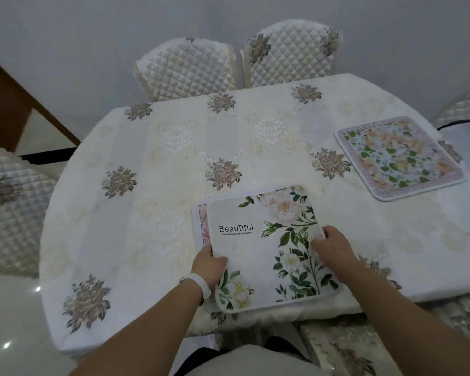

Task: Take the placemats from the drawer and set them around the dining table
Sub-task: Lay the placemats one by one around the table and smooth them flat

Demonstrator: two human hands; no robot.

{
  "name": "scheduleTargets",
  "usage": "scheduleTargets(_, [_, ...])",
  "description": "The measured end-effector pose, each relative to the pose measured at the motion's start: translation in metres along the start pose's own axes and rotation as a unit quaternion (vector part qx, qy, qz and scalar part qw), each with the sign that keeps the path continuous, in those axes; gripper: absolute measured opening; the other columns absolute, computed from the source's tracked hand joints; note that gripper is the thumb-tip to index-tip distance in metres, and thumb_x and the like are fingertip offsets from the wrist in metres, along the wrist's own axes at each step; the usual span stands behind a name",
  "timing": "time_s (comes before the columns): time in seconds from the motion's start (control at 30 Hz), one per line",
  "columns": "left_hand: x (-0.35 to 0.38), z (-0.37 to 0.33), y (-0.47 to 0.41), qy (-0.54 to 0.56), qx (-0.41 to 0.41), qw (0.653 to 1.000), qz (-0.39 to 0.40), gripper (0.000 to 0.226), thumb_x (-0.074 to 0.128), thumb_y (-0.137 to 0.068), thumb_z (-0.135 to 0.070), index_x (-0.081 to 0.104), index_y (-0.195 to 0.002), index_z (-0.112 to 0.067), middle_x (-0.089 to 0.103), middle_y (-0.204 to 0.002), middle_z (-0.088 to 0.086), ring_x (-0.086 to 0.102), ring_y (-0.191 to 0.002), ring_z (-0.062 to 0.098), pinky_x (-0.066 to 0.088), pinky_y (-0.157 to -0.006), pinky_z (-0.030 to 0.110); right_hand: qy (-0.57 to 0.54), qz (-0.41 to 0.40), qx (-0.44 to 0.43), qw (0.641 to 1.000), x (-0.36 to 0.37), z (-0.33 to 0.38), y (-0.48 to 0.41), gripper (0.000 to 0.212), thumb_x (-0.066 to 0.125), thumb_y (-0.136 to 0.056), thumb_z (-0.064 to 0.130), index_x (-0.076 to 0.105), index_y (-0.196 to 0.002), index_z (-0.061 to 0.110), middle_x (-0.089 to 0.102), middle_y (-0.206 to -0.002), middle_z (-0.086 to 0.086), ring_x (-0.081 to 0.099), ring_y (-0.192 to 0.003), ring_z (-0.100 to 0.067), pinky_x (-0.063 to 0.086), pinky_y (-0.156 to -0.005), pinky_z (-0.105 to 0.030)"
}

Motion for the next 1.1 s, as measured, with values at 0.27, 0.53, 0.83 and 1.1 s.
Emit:
scheduleTargets(0.27, [-0.049,0.014,0.022,0.053,0.001,0.994,-0.099,0.020,0.056,-0.088,-0.008,0.058,-0.106,-0.016,0.065,-0.098,0.002,0.061,-0.083,0.015,0.045,-0.060,0.022,0.012,0.077,-0.096,0.992,0.041,0.056,0.010,0.020,0.054,-0.087,0.003,0.056,-0.104,0.015,0.063,-0.088,-0.005,0.059,-0.070,-0.017,0.045,-0.053,-0.026])
scheduleTargets(0.53, [-0.109,0.090,0.077,0.166,-0.052,0.958,-0.229,0.018,0.056,-0.089,-0.007,0.058,-0.102,-0.018,0.066,-0.096,-0.002,0.063,-0.091,0.021,0.053,-0.082,0.035,0.077,0.208,-0.162,0.962,0.136,0.102,0.036,0.033,0.055,-0.090,0.003,0.055,-0.121,0.012,0.065,-0.090,-0.007,0.064,-0.068,-0.024,0.055,-0.057,-0.037])
scheduleTargets(0.83, [-0.178,0.170,0.139,0.277,-0.072,0.903,-0.321,0.024,0.053,-0.087,-0.004,0.064,-0.097,-0.023,0.069,-0.095,-0.003,0.066,-0.089,0.019,0.055,-0.077,0.034,0.157,0.256,-0.247,0.921,0.232,0.143,0.116,0.024,0.052,-0.089,0.006,0.055,-0.112,0.011,0.062,-0.089,-0.005,0.058,-0.070,-0.020,0.046,-0.056,-0.027])
scheduleTargets(1.1, [-0.271,0.273,0.196,0.355,-0.060,0.863,-0.355,0.022,0.054,-0.085,-0.005,0.062,-0.099,-0.020,0.071,-0.097,0.003,0.069,-0.087,0.022,0.058,-0.078,0.040,0.201,0.254,-0.278,0.904,0.346,0.161,0.225,0.018,0.053,-0.085,0.010,0.055,-0.102,0.018,0.064,-0.086,-0.002,0.064,-0.078,-0.023,0.058,-0.073,-0.040])
Point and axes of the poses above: each hand's wrist, its own y-axis away from the middle knuckle, its own x-axis out of the palm, z = x × y, the point moved 5 cm from there along -y, towards the middle knuckle
